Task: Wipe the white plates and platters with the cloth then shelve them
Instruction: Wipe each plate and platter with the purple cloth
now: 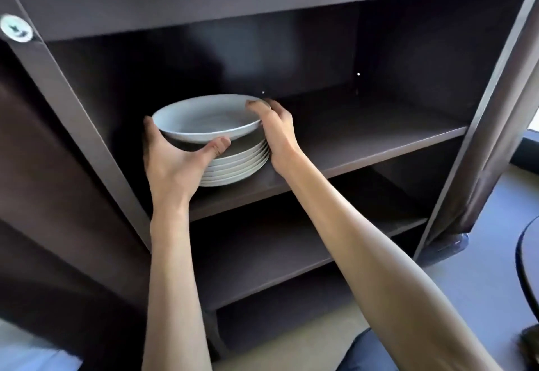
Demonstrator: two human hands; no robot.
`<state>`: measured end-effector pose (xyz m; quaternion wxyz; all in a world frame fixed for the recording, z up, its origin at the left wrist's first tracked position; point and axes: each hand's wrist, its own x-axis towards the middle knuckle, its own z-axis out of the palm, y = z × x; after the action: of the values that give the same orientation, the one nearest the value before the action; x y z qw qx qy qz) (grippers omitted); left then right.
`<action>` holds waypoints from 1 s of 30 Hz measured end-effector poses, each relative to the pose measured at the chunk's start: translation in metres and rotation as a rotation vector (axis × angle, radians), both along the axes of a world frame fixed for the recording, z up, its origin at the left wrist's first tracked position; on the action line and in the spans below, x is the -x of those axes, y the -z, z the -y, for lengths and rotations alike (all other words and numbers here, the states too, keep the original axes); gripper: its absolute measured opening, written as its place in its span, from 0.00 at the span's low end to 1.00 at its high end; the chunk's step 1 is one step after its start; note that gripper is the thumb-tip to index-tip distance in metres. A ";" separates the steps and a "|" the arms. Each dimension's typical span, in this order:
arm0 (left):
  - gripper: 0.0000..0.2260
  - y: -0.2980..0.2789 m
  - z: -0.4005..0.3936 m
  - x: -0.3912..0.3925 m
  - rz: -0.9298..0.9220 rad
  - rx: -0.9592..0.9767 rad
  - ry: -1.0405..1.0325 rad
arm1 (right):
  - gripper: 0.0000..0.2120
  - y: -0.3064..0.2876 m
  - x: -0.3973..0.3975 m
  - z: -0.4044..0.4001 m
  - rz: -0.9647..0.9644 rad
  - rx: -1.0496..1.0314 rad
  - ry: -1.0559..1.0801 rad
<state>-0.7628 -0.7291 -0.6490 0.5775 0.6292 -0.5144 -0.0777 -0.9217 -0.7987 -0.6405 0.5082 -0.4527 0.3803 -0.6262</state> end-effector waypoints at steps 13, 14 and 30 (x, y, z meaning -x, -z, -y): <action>0.65 0.019 0.002 0.000 -0.104 0.011 0.044 | 0.16 0.018 -0.007 0.011 -0.101 -0.011 0.077; 0.65 0.019 0.002 0.001 -0.114 0.015 0.052 | 0.16 0.018 -0.007 0.011 -0.108 -0.008 0.081; 0.65 0.023 -0.003 0.003 -0.217 0.040 0.094 | 0.16 0.024 -0.007 0.008 -0.202 0.023 0.068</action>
<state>-0.7658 -0.7258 -0.6724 0.6380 0.5805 -0.4793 -0.1622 -0.9145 -0.8067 -0.6648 0.4403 -0.5062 0.4376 -0.5987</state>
